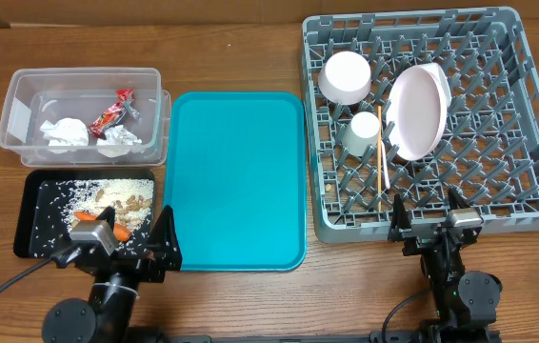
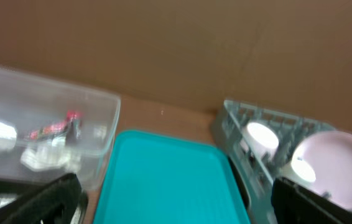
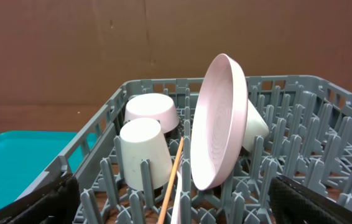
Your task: Sort waste into correct bins and load items into the dishwasher
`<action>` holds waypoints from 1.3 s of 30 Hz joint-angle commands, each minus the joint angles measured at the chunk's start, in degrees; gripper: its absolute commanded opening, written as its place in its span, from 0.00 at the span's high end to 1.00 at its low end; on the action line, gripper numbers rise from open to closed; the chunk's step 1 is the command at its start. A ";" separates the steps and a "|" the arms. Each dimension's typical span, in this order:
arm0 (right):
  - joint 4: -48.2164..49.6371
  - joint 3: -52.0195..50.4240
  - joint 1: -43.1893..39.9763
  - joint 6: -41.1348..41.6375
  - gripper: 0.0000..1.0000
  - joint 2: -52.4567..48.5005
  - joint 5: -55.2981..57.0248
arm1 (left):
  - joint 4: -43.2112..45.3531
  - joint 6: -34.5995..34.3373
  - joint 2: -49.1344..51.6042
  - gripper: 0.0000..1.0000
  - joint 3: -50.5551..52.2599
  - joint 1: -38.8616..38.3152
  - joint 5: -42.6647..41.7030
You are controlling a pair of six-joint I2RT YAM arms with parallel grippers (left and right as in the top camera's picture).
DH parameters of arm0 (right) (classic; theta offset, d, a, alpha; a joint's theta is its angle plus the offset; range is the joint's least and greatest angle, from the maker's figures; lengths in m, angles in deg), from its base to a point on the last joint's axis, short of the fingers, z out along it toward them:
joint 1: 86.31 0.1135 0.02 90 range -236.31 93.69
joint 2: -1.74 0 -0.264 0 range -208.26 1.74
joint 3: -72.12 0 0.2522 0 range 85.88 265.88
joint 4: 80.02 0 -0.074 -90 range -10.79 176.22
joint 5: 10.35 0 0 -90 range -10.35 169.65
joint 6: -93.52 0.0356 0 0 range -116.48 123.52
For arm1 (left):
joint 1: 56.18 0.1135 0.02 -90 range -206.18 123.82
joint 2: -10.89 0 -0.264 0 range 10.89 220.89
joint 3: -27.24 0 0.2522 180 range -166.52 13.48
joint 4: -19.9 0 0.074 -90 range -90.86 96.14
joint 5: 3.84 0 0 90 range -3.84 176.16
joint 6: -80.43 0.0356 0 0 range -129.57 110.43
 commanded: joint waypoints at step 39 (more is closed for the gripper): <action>0.24 -0.61 -0.07 -0.04 0.00 0.68 0.13 | 29.38 7.74 -8.07 0.00 31.65 -0.33 2.69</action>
